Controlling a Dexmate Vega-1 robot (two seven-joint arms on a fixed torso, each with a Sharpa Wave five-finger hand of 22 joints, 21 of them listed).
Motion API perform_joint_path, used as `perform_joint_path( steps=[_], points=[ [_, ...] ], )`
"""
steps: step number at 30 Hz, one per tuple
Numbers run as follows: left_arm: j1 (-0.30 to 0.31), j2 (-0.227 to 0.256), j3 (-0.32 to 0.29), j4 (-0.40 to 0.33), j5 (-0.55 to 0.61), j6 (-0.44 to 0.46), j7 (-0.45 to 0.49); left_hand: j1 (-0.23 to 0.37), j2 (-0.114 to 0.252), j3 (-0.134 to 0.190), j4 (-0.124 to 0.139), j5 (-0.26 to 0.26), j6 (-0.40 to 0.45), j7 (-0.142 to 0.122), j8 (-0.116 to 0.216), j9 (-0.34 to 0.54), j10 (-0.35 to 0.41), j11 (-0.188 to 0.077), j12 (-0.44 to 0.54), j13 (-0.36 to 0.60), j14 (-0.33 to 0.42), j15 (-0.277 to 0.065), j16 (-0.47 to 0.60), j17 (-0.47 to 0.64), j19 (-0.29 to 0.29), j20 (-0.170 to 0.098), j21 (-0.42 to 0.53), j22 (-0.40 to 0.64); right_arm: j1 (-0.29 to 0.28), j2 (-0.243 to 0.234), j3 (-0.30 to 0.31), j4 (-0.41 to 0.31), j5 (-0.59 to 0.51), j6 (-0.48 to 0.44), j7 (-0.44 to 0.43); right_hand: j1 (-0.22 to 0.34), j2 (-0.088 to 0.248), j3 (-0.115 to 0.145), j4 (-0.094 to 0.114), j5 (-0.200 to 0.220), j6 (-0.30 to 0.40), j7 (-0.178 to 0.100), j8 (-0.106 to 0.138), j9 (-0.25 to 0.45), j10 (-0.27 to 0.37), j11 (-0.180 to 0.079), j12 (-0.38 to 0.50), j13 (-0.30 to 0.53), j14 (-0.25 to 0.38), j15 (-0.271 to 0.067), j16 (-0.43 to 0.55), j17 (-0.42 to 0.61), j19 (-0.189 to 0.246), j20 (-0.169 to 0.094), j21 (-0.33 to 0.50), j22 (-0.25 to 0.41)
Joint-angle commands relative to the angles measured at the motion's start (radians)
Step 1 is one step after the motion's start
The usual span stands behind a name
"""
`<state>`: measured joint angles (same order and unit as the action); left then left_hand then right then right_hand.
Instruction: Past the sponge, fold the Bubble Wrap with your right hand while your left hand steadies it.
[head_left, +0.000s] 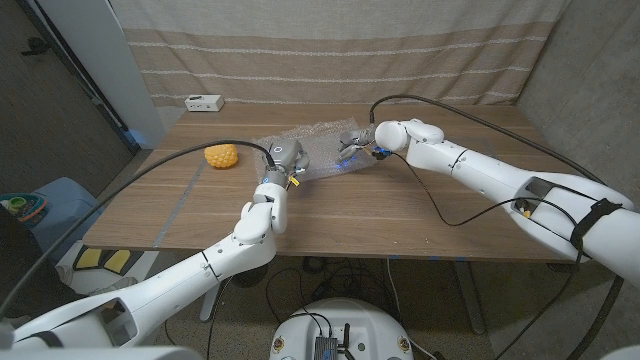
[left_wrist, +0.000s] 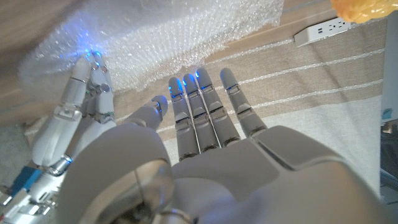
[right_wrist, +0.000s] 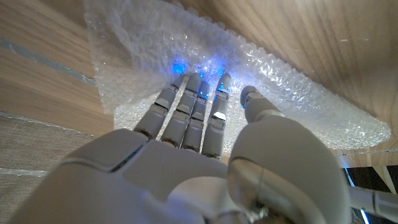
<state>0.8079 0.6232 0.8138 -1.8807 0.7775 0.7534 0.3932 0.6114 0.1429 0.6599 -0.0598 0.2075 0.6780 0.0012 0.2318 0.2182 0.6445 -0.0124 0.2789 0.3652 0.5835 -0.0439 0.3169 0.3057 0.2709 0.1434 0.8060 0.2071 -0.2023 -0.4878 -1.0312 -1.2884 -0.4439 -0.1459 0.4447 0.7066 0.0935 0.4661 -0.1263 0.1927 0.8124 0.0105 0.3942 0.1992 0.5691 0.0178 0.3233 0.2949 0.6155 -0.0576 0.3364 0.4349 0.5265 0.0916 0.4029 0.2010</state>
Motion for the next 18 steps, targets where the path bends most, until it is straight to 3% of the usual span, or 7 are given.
perform_joint_path(
  steps=[1, 5, 6, 9, 13, 18],
  points=[
    [0.101, -0.041, -0.118, -0.014, -0.103, -0.058, 0.178, -0.02, 0.011, 0.015, -0.013, 0.008, -0.064, -0.002, -0.034, -0.007, -0.051, 0.016, -0.032, -0.016, -0.046, 0.024, -0.045, -0.037, -0.027, 0.019, -0.01, -0.01, -0.139, -0.101, 0.158, -0.174, 0.114, 0.091, -0.183, 0.003, 0.002, 0.021, -0.008, 0.008, -0.028, -0.007, -0.014, -0.001, -0.015, -0.008, -0.017, -0.005, -0.023, -0.018, -0.026, -0.008, -0.009, -0.007, -0.006, -0.001],
    [0.082, -0.043, -0.101, -0.007, -0.108, -0.03, 0.136, -0.029, 0.016, 0.02, -0.015, 0.009, -0.079, 0.001, -0.04, -0.009, -0.074, 0.023, -0.046, -0.024, -0.07, 0.031, -0.064, -0.052, -0.044, 0.028, -0.017, -0.014, -0.205, -0.114, 0.223, -0.196, 0.172, 0.173, -0.283, 0.021, 0.015, 0.044, -0.024, 0.01, -0.074, -0.031, -0.037, -0.002, -0.059, -0.027, -0.046, -0.014, -0.066, -0.028, -0.053, -0.013, -0.03, -0.015, -0.013, -0.004],
    [0.077, -0.041, -0.095, -0.002, -0.109, -0.032, 0.129, -0.031, 0.018, 0.021, -0.014, 0.01, -0.079, 0.002, -0.04, -0.009, -0.074, 0.023, -0.046, -0.025, -0.073, 0.032, -0.066, -0.053, -0.045, 0.028, -0.018, -0.014, -0.216, -0.116, 0.235, -0.196, 0.189, 0.193, -0.296, 0.052, 0.026, 0.06, -0.042, 0.012, -0.089, -0.041, -0.045, -0.002, -0.072, -0.039, -0.056, -0.017, -0.075, -0.041, -0.056, -0.012, -0.034, -0.018, -0.014, -0.005],
    [0.057, -0.036, -0.077, -0.002, -0.115, -0.001, 0.069, -0.042, 0.036, 0.03, -0.004, 0.01, -0.101, 0.011, -0.047, -0.011, -0.096, 0.033, -0.057, -0.032, -0.107, 0.045, -0.085, -0.062, -0.061, 0.039, -0.024, -0.016, -0.239, -0.127, 0.263, -0.212, 0.234, 0.209, -0.289, 0.099, 0.037, 0.08, -0.055, 0.012, -0.153, -0.059, -0.074, -0.002, -0.102, -0.052, -0.078, -0.023, -0.103, -0.062, -0.068, -0.014, -0.047, -0.033, -0.018, -0.006],
    [0.045, -0.022, -0.079, -0.002, -0.16, -0.006, 0.014, -0.067, 0.037, 0.04, 0.004, 0.003, -0.19, -0.004, -0.061, -0.017, -0.185, 0.037, -0.09, -0.054, -0.19, 0.059, -0.123, -0.084, -0.101, 0.047, -0.045, -0.021, -0.267, -0.164, 0.271, -0.278, 0.192, 0.166, -0.299, 0.098, 0.006, 0.063, -0.049, 0.002, -0.218, -0.06, -0.106, -0.001, -0.146, -0.053, -0.103, -0.029, -0.159, -0.049, -0.091, -0.018, -0.07, -0.031, -0.026, -0.007],
    [0.03, 0.001, -0.07, 0.021, -0.171, -0.028, 0.006, -0.129, -0.026, -0.008, -0.007, -0.011, -0.304, -0.051, -0.064, -0.026, -0.281, 0.025, -0.101, -0.088, -0.274, 0.055, -0.138, -0.11, -0.147, 0.033, -0.078, -0.027, -0.299, -0.205, 0.272, -0.35, 0.126, 0.113, -0.311, 0.077, -0.027, 0.048, -0.037, -0.003, -0.303, -0.068, -0.147, 0.0, -0.197, -0.046, -0.125, -0.034, -0.209, -0.03, -0.116, -0.028, -0.1, -0.019, -0.04, -0.008]
  ],
)
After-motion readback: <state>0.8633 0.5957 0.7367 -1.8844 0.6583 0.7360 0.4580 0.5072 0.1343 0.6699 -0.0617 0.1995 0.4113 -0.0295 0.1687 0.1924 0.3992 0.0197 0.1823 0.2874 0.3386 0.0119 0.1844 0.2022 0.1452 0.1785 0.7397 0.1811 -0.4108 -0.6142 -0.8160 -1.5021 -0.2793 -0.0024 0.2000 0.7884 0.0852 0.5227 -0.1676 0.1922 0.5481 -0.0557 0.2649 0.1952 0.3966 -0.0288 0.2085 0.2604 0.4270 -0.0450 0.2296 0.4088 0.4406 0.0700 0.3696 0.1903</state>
